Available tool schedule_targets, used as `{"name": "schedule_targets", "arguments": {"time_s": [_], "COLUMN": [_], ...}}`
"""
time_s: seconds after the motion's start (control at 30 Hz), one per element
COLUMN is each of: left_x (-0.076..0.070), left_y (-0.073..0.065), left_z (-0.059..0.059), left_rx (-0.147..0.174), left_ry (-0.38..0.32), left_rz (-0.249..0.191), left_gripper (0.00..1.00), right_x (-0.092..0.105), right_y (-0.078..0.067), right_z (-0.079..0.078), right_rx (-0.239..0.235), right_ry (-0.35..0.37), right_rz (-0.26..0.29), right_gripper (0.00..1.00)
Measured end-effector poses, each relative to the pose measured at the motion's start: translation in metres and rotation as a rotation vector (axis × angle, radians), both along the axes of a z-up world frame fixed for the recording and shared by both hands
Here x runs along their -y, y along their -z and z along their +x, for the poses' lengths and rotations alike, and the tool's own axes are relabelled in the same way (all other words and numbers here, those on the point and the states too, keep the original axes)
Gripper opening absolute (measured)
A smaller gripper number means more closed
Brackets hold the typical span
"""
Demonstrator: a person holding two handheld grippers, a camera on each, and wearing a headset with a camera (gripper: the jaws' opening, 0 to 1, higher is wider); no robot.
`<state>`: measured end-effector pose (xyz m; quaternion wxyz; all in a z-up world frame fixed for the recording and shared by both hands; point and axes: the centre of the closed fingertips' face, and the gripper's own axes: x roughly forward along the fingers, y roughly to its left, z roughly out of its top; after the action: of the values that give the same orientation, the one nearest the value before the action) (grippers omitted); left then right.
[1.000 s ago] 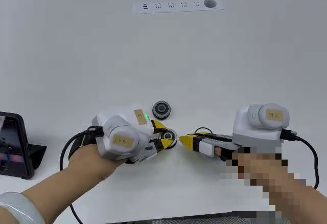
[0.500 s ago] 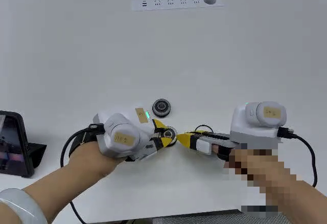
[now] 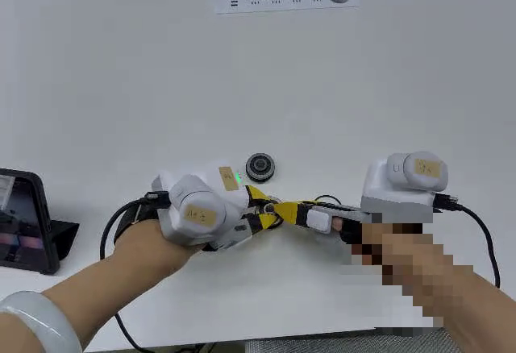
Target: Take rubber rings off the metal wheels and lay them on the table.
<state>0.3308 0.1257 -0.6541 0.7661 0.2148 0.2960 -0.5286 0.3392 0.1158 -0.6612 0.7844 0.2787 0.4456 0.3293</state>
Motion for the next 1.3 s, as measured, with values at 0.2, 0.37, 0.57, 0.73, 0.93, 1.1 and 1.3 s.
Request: {"name": "schedule_targets", "arguments": {"time_s": [0.2, 0.37, 0.57, 0.73, 0.93, 1.1, 1.3], "left_x": [0.000, 0.000, -0.001, -0.001, -0.001, 0.000, -0.001], "left_y": [0.000, 0.000, 0.001, 0.001, 0.001, 0.000, 0.000], "left_z": [0.000, 0.000, 0.000, 0.000, 0.000, 0.000, 0.000], "left_rx": [0.000, 0.001, 0.001, 0.001, 0.001, 0.001, 0.000], "left_ry": [-0.002, 0.000, 0.000, -0.002, -0.001, -0.002, -0.003], "left_rz": [-0.002, -0.002, -0.002, -0.004, -0.003, -0.003, -0.003], "left_gripper": [0.13, 0.13, 0.13, 0.13, 0.13, 0.13, 0.13], "right_x": [-0.004, -0.006, -0.006, -0.006, -0.004, 0.000, 0.001], "right_y": [0.001, 0.002, 0.000, -0.003, -0.004, -0.005, -0.003], "right_z": [0.003, 0.003, -0.002, -0.008, -0.011, -0.011, -0.010], "right_rx": [-0.017, -0.031, -0.043, -0.057, -0.073, -0.072, -0.075], "right_ry": [0.007, -0.004, -0.019, -0.033, -0.026, -0.020, -0.013], "right_rz": [0.028, 0.037, 0.049, 0.066, 0.087, 0.085, 0.078], "right_gripper": [0.22, 0.22, 0.23, 0.22, 0.21, 0.16, 0.11]}}
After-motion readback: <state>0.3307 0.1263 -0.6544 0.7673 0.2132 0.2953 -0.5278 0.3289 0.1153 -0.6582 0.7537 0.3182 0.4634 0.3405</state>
